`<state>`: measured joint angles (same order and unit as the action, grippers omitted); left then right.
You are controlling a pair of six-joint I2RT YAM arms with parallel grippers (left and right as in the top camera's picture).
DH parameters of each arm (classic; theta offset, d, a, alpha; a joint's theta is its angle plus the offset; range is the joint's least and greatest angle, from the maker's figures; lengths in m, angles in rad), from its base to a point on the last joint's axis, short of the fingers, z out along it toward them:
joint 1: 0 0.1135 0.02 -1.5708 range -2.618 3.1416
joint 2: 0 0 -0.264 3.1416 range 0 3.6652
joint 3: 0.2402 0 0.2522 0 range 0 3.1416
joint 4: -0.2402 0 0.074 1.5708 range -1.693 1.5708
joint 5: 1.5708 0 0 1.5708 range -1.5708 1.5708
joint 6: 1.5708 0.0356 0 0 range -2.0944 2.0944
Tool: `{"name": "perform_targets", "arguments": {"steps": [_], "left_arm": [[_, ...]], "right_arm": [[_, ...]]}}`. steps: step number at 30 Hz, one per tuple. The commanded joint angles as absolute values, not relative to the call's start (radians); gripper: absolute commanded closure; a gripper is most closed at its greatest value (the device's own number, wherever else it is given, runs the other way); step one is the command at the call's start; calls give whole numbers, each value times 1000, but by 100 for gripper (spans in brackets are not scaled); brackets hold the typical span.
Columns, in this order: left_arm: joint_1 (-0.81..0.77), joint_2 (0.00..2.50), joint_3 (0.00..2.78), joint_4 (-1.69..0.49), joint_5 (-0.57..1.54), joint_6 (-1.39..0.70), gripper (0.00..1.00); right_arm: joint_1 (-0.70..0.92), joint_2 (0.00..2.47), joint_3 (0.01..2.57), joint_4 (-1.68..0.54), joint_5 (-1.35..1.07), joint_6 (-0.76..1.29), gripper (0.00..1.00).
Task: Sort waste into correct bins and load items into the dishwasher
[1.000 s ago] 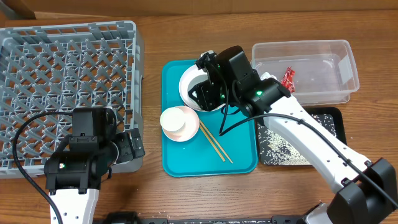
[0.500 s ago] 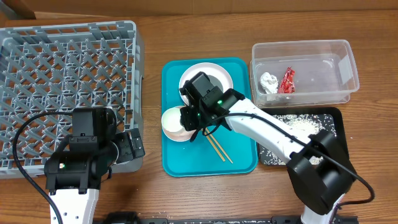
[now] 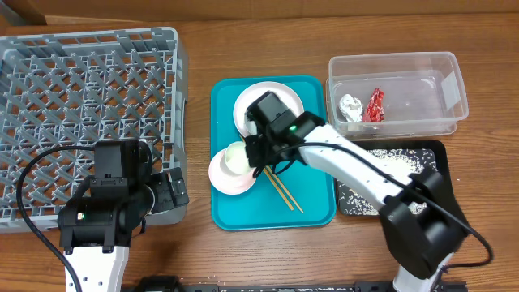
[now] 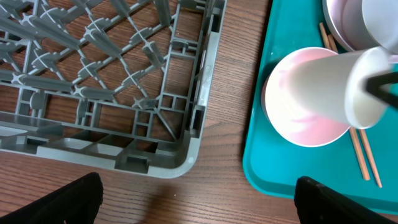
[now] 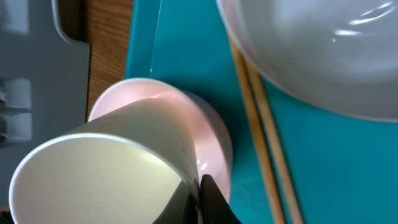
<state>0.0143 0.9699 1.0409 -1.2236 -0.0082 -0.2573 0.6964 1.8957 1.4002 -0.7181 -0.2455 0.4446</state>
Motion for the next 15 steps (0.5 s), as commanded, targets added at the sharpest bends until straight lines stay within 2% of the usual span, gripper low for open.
{"name": "perform_targets", "arguments": {"steps": [1,4,8,11,15], "left_arm": [[12,968,1063,-1222,1,-266,0],[12,968,1063,-1214,57,-266,0],[12,979,1062,-1111,292,-262,0],[12,1024,1062,-959,616,-215,0],[11,1095,1062,-803,905,-200,0]], "right_arm": [[619,1710,1441,-728,-236,449,96],[506,1596,1441,-793,-258,450,96],[360,1572,1438,-897,-530,439,96],[291,1574,1406,-907,-882,357,96],[287,1574,1404,-901,-1072,332,96]]}}
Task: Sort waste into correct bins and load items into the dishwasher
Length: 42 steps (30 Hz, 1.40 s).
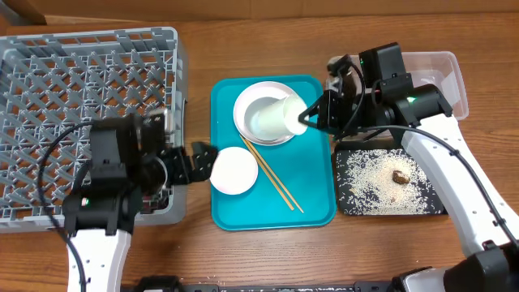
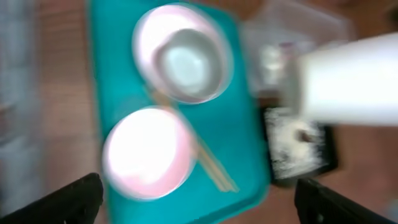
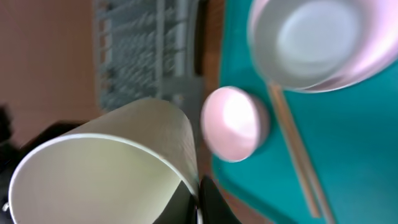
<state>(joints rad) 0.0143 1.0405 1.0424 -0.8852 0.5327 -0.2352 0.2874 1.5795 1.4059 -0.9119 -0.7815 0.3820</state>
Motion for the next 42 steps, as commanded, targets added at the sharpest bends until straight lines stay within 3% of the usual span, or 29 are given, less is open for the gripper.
{"name": "perform_targets", "arguments": {"steps": [1,6,15,21,27,32,35,39,42], "left_arm": [[11,1113,1062,-759,989,-189,0],[10,1181,1062,-604,1229,-179,0],[-119,1210,1062,-374,1302,-247,0],[-186,1210,1062,-248,1298,-278,18],[-186,1210,1062,-234,1298,-297,25],[-186,1210,1062,-237,1270,-292,45],[-186,1210,1062,-283,1135,-290,44],[-176,1210,1062,-398,987,-230,54],[-130,1208,1062,-519,833,-192,58]], "right_arm": [[287,1574,1404,-898,-1111,332,96],[289,1574,1404,-842,-1330,333,96],[325,1574,1404,-840,-1341,340,96],[325,1574,1404,-842,-1341,340,96],[325,1574,1404,-843,-1340,340,96],[325,1574,1404,-842,-1337,340,96],[325,1574,1404,-842,-1336,340,78],[318,1574,1404,-846,-1235,340,67],[289,1574,1404,-922,-907,341,48]]}}
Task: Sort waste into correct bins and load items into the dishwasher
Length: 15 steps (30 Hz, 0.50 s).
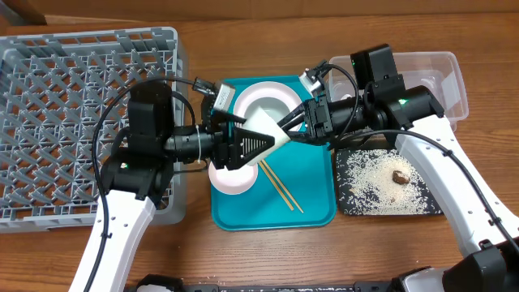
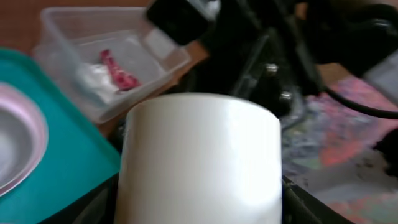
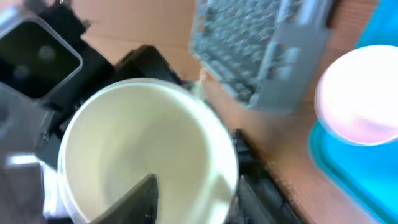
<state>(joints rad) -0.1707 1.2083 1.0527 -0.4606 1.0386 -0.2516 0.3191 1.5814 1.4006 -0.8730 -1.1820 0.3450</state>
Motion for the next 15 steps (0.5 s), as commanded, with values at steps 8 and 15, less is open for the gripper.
{"name": "perform_targets", "arguments": {"steps": [8,15], "left_arm": [[86,1163,1063,-771,667,-108,66],[458,1144,1074,-1047,432,-109,72]], "right_arm": [[143,1573,1409,-1053,-482,322,46],[-15,1542,1409,-1218,-408,196,45]]}}
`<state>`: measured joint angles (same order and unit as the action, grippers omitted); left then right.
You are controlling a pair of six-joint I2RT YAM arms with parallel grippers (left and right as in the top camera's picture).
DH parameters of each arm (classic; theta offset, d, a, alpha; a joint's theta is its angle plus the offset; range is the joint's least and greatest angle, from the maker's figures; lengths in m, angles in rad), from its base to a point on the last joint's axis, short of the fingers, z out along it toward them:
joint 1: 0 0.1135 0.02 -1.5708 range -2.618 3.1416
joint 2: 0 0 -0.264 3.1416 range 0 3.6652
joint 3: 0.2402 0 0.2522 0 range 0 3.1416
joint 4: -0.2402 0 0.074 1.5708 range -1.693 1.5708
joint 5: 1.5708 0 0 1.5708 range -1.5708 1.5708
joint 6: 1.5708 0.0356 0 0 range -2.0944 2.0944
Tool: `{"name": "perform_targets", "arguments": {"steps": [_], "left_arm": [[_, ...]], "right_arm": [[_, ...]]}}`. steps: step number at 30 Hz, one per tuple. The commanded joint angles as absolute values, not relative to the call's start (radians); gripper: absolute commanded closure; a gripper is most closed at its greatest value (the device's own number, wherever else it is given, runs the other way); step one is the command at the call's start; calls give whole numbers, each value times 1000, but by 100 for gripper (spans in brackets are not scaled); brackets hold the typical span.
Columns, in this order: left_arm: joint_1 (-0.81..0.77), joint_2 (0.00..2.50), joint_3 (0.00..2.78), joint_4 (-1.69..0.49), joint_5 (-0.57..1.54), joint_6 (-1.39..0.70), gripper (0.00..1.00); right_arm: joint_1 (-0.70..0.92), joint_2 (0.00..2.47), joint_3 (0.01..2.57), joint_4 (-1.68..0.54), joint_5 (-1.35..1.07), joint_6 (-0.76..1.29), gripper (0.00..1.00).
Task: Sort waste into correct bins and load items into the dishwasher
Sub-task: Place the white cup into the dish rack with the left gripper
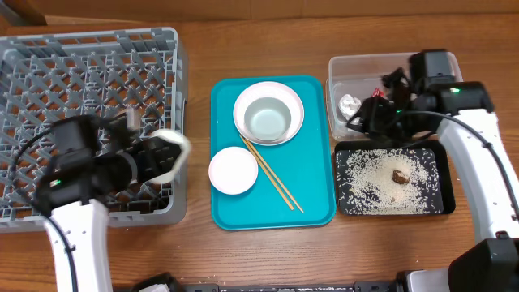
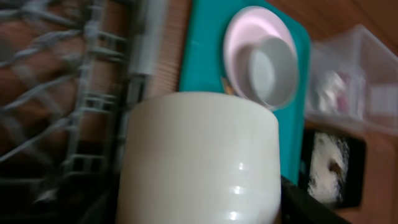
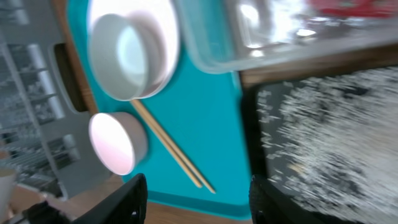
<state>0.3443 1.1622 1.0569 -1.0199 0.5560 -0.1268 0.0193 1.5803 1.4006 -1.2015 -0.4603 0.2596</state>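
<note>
A white paper cup lies sideways in my left gripper, which is shut on it at the right front corner of the grey dish rack. In the left wrist view the cup fills the space between the fingers. My right gripper hangs open and empty over the seam between the clear bin and the black tray. The right wrist view shows its fingers spread wide with nothing between them.
The teal tray holds a white bowl on a pink plate, a small pink bowl and chopsticks. The clear bin has crumpled white and red wrappers. Rice and a brown scrap lie in the black tray.
Both grippers were at the cup above the teal tray. Now my left gripper alone holds it beside the rack, and my right gripper is open and back over the bin and black tray.
My right gripper first held the cup by its rim over the small pink bowl, with my left gripper open by the rack. Then the cup was raised over the tray's right side. The two grippers met at the cup mid-tray, and it is now in my left one.
</note>
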Motion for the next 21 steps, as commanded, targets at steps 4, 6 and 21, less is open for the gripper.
{"name": "perform_targets", "arguments": {"steps": [4,6,21], "left_arm": [[608,1149,1075,-1050,353,-128,81],[655,1164,1075,-1046,329,-151,84],[683,1526,1079,-830,353,-163,0]], "right_arm": [[-40,1537,1409,-1253,-400,151,46],[-40,1537,1409,-1263,-392,147,45],[-39,1537,1409,-1276,-393,144,45]]}}
